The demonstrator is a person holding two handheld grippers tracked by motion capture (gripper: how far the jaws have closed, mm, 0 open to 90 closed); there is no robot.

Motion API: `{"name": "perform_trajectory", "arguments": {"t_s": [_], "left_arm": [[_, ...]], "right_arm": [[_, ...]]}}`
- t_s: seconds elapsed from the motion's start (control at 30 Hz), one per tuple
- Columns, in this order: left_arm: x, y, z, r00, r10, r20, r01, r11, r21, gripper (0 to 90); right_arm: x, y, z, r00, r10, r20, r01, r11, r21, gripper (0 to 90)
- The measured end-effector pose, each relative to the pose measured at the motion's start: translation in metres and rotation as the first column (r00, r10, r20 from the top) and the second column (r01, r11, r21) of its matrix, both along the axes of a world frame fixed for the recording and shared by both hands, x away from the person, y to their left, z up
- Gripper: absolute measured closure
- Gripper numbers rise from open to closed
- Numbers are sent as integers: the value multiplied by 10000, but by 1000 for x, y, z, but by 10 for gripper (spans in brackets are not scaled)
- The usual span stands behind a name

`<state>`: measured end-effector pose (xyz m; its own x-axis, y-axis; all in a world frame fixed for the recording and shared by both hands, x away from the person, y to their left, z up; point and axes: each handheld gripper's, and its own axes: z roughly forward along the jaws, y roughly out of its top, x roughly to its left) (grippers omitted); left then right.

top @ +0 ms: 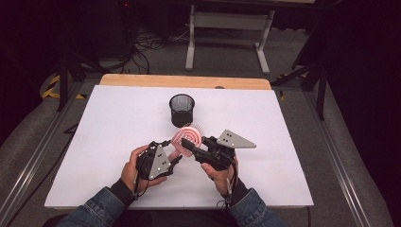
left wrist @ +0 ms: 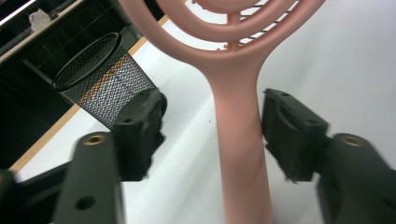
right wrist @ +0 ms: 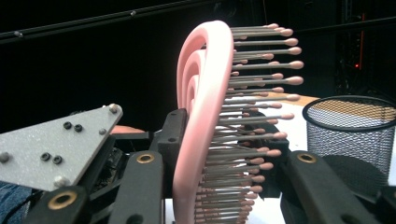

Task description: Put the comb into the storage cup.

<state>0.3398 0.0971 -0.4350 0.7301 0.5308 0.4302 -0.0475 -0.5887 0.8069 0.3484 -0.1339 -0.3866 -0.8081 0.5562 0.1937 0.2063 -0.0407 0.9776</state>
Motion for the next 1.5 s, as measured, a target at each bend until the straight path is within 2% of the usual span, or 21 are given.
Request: {"name": "perform_trajectory", "arguments": {"t_s": [0.03, 0.1, 0.23, 0.27, 0.33, 0.5, 0.77, 0.93, 1.0, 1.07, 1.13, 1.2, 1.3, 1.5], "left_arm": [[0, 1, 0, 9999, -89, -62, 88, 9999, -102, 365], [0, 2, 1, 9995, -210, -248, 203, 9994, -281, 305], [1, 3, 1, 9987, -330, -385, 312, 9984, -476, 251], [1, 5, 2, 9976, -506, -466, 472, 9963, -717, 230], [1, 7, 3, 9964, -665, -520, 618, 9943, -867, 210], [3, 14, 5, 9946, -769, -691, 677, 9896, -1272, 163], [4, 23, 8, 9915, -980, -857, 843, 9849, -1513, 75], [4, 30, 10, 9912, -1015, -851, 868, 9830, -1620, 58], [3, 36, 10, 9906, -1018, -909, 835, 9790, -1861, 54], [3, 41, 10, 9905, -1018, -921, 827, 9780, -1914, 48], [3, 45, 9, 9902, -1059, -907, 873, 9781, -1891, 43], [3, 52, 9, 9911, -943, -942, 771, 9821, -1720, 44], [3, 60, 8, 9905, -908, -1030, 697, 9787, -1931, 50], [1, 70, 5, 9923, -847, -901, 668, 9804, -1855, 63]], "right_arm": [[0, 0, 0, 10000, 0, 0, 0, 10000, 0, 629], [0, -2, 1, 9999, -49, 100, 49, 10000, -45, 629], [0, -4, 2, 9998, -115, 161, 116, 9999, -91, 630], [0, -5, 3, 9997, -141, 174, 143, 9999, -93, 630], [0, -6, 3, 9996, -176, 212, 178, 9998, -102, 629], [0, -8, 5, 9993, -250, 262, 254, 9996, -149, 630], [0, -10, 6, 9984, -340, 443, 358, 9986, -395, 630], [0, -13, 8, 9980, -384, 498, 405, 9983, -428, 630], [-1, -13, 8, 9977, -406, 535, 430, 9980, -453, 630], [-1, -14, 9, 9976, -403, 557, 428, 9981, -452, 630], [-1, -16, 10, 9972, -444, 599, 473, 9977, -488, 630], [0, -17, 11, 9971, -491, 584, 520, 9974, -489, 630], [0, -18, 12, 9967, -519, 625, 551, 9972, -501, 630], [0, -21, 13, 9963, -570, 647, 606, 9967, -548, 630]]}}
